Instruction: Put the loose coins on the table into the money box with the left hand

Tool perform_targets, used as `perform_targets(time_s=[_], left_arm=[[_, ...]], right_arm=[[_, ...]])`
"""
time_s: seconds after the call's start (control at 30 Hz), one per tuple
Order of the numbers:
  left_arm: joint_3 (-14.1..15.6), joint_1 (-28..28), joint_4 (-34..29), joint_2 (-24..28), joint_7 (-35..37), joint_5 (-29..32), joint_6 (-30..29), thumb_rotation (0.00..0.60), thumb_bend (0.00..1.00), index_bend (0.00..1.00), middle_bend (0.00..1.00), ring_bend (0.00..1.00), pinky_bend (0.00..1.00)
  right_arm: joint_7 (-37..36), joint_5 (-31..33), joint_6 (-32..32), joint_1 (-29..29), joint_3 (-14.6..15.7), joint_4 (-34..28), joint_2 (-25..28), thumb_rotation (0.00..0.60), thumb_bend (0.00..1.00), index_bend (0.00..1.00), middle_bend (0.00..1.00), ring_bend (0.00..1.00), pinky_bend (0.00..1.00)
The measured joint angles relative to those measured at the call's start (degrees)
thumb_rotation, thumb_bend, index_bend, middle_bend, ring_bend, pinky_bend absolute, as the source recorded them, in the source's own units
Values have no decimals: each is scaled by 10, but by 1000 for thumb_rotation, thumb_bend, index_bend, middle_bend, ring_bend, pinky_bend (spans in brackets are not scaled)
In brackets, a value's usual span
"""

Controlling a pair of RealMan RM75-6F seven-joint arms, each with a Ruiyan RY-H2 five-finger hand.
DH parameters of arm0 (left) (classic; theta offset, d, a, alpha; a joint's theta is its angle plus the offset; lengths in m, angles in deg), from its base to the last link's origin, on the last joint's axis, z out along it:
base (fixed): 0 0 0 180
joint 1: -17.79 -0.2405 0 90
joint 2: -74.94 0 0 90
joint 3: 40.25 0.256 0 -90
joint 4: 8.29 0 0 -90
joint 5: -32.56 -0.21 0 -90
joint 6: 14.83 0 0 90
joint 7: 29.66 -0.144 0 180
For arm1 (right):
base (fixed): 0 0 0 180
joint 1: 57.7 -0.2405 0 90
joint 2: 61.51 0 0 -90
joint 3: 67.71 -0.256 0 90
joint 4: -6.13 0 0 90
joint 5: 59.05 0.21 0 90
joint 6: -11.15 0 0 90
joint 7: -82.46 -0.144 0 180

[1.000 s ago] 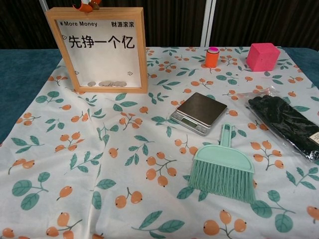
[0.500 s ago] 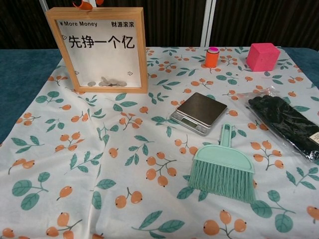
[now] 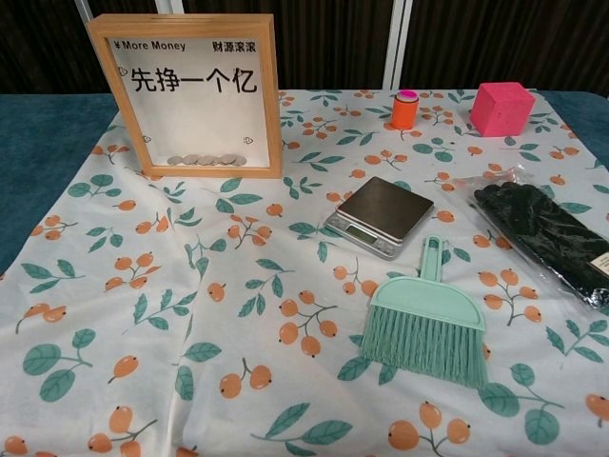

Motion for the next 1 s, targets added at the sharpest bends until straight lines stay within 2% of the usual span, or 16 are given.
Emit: perform_targets(time_s=[0.07,0.27,0.37,0.5,0.8,1.0], left_arm=[[-3,-25,-27,16,27,-23,-32,600,354,319,92,0,0],[4,-151,-110,62,140,-117,-154,600,354,251,42,0,0],[23,-223,-136,74,187,-164,-207,600,355,208,5,0,0],[63,-311,-158,79,246,-209,-260,600,355,172,0,0,0],[122,-429,-136,51,329,-277,-330,600,356,157,0,0,0],[150,-495,-104,24,354,-332,-373,600,355,157,0,0,0]], right_arm=[[0,-2,0,0,0,1,0,600,394,141,75,59,0],[-1,-24,-1,-2,5,8,5,600,395,141,74,59,0],[-4,-45,2,-3,11,15,10,600,394,141,74,59,0],[-7,-89,7,-8,25,31,21,600,394,141,74,59,0],[-18,-177,14,-18,54,68,38,600,395,141,73,37,0],[-15,-208,15,-26,67,88,38,600,394,141,73,35,0]])
